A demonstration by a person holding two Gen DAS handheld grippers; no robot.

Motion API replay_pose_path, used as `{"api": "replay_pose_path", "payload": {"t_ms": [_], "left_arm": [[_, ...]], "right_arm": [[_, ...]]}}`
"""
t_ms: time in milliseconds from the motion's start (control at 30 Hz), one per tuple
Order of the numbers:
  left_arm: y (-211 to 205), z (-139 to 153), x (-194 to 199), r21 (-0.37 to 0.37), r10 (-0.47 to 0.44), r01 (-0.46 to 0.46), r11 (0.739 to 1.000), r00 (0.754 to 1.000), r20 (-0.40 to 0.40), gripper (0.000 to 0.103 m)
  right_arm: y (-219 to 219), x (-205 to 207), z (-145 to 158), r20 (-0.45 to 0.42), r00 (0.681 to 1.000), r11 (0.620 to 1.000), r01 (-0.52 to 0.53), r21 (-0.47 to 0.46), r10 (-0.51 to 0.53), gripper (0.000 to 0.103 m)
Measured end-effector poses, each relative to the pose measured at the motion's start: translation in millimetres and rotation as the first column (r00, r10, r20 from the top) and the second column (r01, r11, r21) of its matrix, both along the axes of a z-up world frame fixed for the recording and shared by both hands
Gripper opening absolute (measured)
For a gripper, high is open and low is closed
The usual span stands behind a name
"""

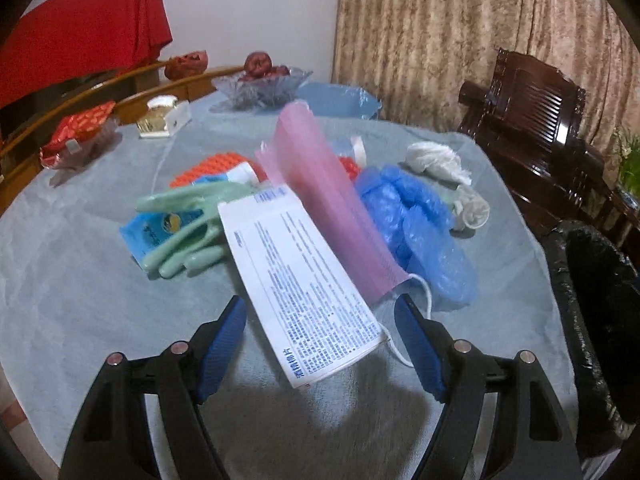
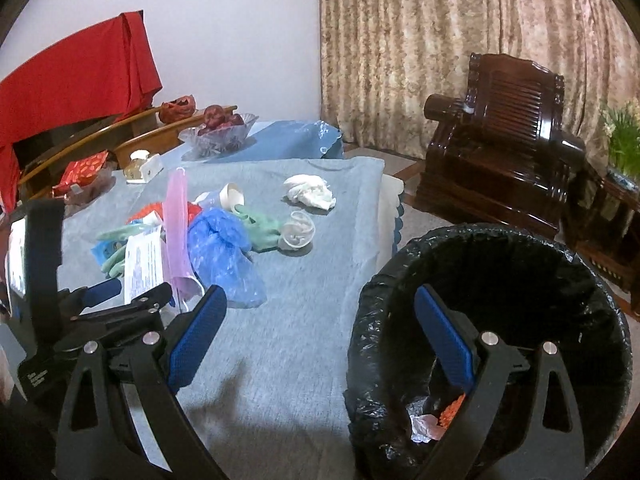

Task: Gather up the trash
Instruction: 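Grasp the white medicine box with the left tool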

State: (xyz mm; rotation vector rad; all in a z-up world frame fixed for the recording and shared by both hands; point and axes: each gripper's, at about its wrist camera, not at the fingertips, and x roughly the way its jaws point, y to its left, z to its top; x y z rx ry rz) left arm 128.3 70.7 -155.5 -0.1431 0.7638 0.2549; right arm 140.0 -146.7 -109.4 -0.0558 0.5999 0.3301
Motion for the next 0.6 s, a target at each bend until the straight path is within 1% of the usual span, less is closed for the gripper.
{"api": "replay_pose_path", "payload": {"t_ms": [67,167,233,400,500,600], "left_arm": [[3,-5,2,-0.004,0.014,-0.014,1.000,1.000,-0.023,0.075],[12,-7,-1,-0.029,0.025,-0.026,0.999,0.999,-0.028,0.075],[18,-5,-4,-0.021,0.029,-0.029,0.999,0.999,-0.030,0.073],[40,0,-16,-0.025,0.050,-0.051,0.998,0.998,-0.038,0.072],[45,0,-16,-0.028,0.043,-0.044,0.999,0.999,-0.030,0.073],[44,-3,-7,-0.037,0.025,-0.027,0.999,0.999,-0.049,0.074]], "right_arm": [[2,0,-1,-0.004,1.000,1.000,-0.002,0.000,0.002,0.092],[3,0,-2,-0.006,1.000,1.000,-0.007,-0.002,0.007,0.092],[5,0,-2,-0.006,1.000,1.000,-0.012,-0.004,0.012,0.092],[13,-1,-3,-0.003,1.000,1.000,-0.030,-0.010,0.030,0.093],[18,-1,-3,-0.004,0.999,0.999,-0.039,-0.013,0.039,0.092],[22,-1,-4,-0.008,0.999,0.999,-0.046,-0.016,0.046,0.092]]}}
